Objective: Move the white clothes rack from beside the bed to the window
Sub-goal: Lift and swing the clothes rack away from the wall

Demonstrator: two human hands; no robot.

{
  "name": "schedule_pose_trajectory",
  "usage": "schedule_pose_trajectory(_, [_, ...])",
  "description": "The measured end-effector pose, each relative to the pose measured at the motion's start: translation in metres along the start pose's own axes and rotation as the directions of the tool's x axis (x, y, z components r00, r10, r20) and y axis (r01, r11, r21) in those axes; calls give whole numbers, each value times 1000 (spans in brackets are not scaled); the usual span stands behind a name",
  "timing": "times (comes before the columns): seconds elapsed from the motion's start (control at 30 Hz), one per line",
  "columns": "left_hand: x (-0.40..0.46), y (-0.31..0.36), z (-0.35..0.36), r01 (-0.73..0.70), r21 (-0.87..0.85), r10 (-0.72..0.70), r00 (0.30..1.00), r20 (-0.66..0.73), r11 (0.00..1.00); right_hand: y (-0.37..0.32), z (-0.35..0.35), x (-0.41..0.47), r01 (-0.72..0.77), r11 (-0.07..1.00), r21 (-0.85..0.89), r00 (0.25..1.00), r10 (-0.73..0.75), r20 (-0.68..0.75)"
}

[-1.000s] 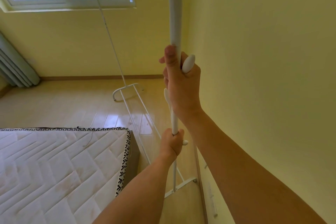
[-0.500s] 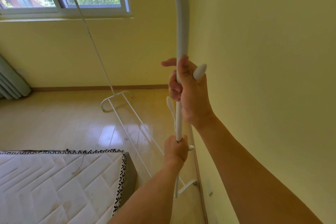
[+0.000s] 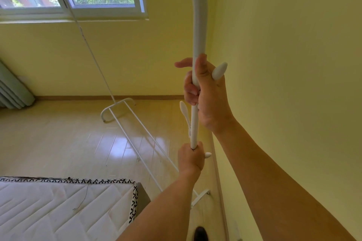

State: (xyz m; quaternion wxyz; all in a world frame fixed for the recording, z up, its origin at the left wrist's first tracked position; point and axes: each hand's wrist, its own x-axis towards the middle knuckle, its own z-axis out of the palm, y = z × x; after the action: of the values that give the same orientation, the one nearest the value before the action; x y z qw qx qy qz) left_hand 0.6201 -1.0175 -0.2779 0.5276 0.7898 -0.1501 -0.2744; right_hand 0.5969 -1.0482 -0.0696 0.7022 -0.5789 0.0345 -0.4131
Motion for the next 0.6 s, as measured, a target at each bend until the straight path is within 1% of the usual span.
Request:
schedule_pose_trajectory(0.17, [48, 21, 9, 17, -8, -17, 999, -43, 1000, 23, -16, 53, -40, 999, 35, 999, 39, 26])
schedule_pose_trajectory(0.4, [114, 49, 31, 44, 9, -43, 995, -87, 999, 49, -45, 121, -57, 996, 66, 995, 52, 82])
schedule_pose_trajectory(0.6, [170, 74, 47, 68, -22, -70, 988, -135, 997, 69, -62, 178, -83, 993, 87, 988, 70, 135])
